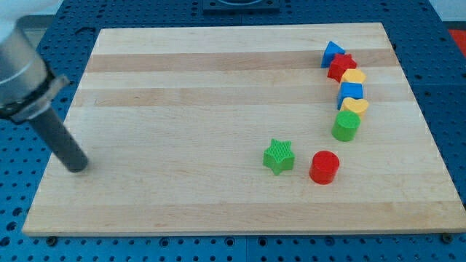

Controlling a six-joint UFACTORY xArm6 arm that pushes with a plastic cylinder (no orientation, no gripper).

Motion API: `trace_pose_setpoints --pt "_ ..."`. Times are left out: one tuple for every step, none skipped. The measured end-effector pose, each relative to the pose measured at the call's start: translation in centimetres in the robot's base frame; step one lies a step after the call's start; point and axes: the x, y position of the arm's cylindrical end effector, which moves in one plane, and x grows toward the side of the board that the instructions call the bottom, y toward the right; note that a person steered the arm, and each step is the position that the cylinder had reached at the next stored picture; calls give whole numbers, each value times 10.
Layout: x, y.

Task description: Push the green star and red circle slightly right

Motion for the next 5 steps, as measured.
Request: trace_pose_setpoints --pt "-4 56" --pt "-5 110" --pt "-5 156" --pt "-5 211" --pt "-5 259"
